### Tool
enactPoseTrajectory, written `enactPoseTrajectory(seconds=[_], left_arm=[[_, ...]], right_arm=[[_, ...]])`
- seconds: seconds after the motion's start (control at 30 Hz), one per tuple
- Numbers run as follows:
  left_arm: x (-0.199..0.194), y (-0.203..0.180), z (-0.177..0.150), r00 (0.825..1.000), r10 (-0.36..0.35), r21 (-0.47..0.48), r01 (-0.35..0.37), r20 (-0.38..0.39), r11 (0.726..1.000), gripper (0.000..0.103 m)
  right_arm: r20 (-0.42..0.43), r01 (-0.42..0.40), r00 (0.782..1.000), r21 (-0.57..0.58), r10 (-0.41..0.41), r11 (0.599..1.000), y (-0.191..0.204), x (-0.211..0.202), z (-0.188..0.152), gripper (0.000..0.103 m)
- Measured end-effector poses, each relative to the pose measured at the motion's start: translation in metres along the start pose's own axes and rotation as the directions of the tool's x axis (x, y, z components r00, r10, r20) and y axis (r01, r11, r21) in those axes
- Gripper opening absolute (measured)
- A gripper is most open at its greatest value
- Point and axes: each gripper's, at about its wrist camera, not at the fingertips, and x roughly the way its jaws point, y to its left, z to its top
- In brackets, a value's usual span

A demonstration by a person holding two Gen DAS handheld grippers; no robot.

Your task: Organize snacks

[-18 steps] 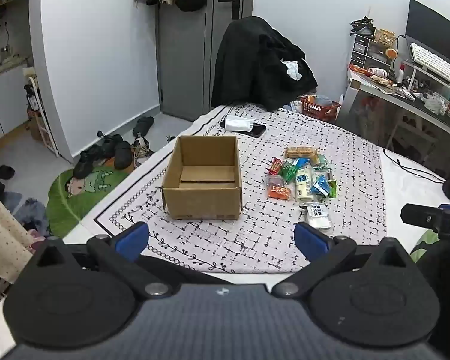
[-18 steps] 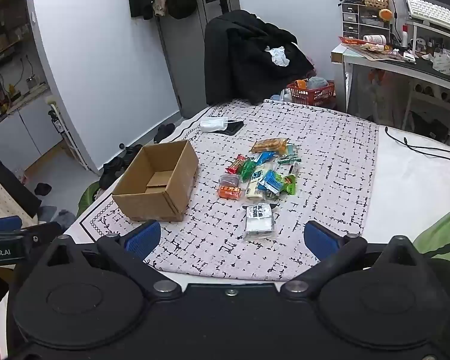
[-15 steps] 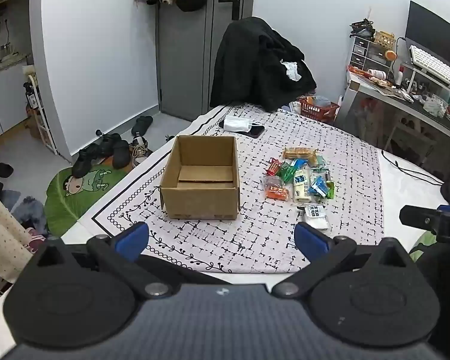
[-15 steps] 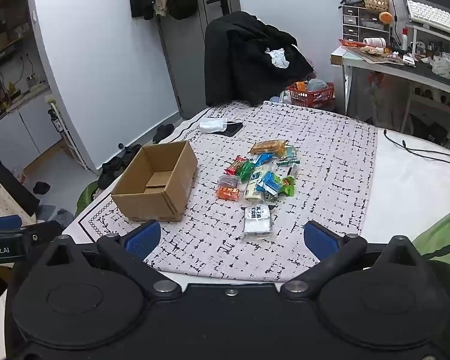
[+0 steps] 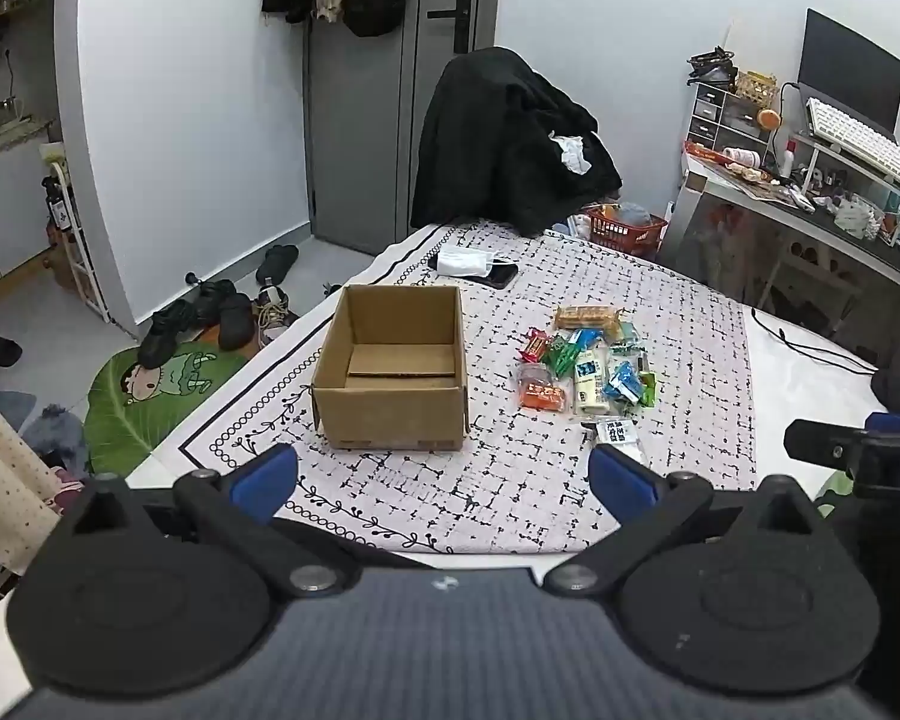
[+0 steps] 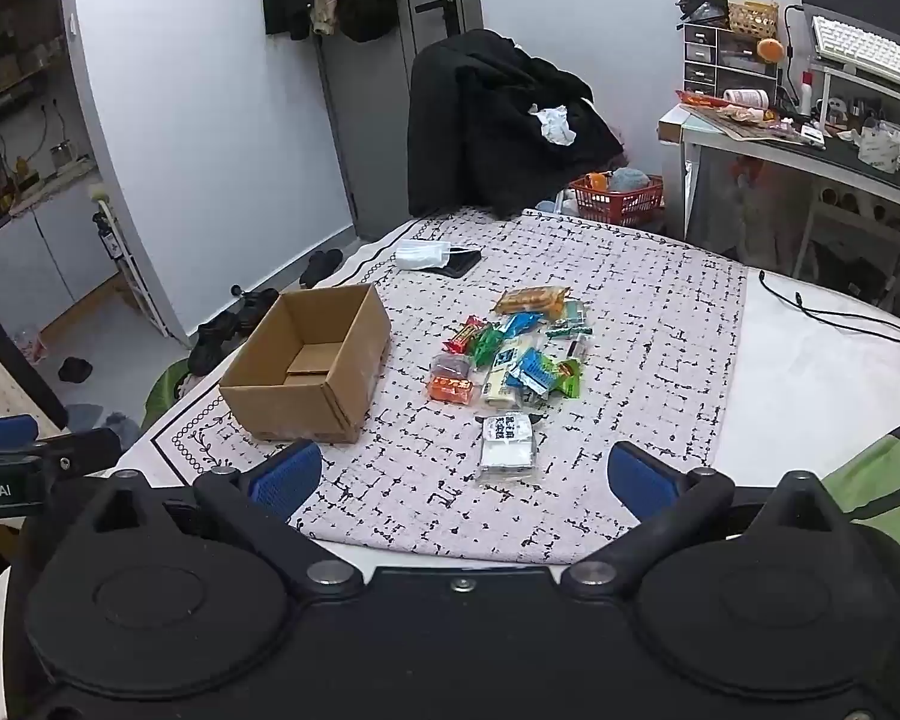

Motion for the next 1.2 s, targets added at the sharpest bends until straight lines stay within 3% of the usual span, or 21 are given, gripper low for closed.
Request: enactPoseTrajectory(seconds=[1.2], left_arm=[[-0.0028,-0.0017,0.0013,1.0,-0.012,-0.004,0.012,0.011,1.0,0.103]], right_arm=[[0.011,0.025,1.0,-0.018,-0.025,1.0,0.004,-0.0029,0.0027,0.103]])
